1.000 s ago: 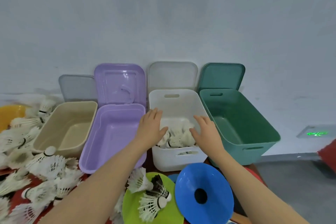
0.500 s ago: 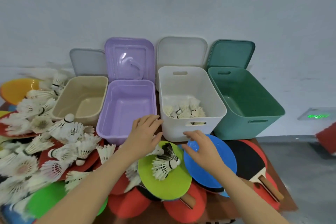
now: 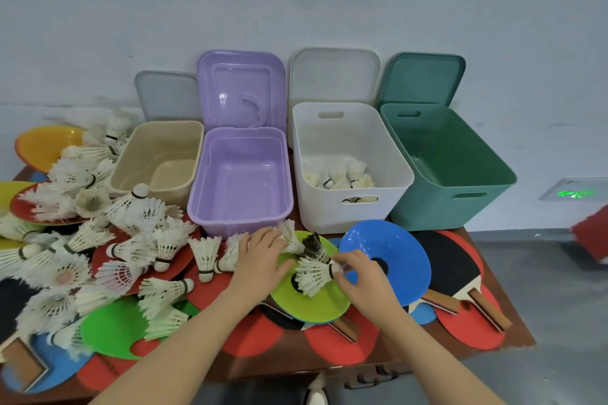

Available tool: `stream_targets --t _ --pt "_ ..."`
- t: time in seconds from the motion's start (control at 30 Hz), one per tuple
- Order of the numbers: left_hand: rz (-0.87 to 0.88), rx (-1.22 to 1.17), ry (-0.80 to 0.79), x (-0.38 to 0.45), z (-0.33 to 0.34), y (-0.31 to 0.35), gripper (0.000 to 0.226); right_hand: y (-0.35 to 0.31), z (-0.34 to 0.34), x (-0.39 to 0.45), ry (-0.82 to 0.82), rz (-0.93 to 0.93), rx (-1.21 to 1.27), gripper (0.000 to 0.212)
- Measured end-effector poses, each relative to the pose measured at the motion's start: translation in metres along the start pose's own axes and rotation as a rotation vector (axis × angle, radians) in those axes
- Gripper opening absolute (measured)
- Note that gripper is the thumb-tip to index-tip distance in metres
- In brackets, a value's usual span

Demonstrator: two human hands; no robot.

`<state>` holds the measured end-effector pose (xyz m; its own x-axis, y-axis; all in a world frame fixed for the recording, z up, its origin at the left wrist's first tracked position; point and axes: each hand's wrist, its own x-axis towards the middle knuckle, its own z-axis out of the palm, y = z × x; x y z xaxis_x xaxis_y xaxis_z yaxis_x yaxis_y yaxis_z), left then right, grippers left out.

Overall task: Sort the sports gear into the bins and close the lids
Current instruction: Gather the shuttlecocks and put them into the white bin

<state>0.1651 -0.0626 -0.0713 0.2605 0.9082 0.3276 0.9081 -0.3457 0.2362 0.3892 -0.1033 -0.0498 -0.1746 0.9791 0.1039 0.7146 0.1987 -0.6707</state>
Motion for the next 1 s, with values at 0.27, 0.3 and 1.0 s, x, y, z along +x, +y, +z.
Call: stream_targets --t 0.27,0.3,1.0 --pt "-0.024 -0.161 0.092 0.005 0.008 0.008 0.003 0.003 -0.013 -0.011 0.113 -0.006 0.019 0.013" --pt "-0.017 -0.181 0.112 0.005 0.007 0.006 0.003 0.001 -0.013 -0.012 0.127 -0.018 0.017 0.013" --pt "0.110 -0.253 0.424 0.188 -0.065 0.055 0.024 -0.021 -0.119 0.137 0.530 -0.113 -0.030 0.022"
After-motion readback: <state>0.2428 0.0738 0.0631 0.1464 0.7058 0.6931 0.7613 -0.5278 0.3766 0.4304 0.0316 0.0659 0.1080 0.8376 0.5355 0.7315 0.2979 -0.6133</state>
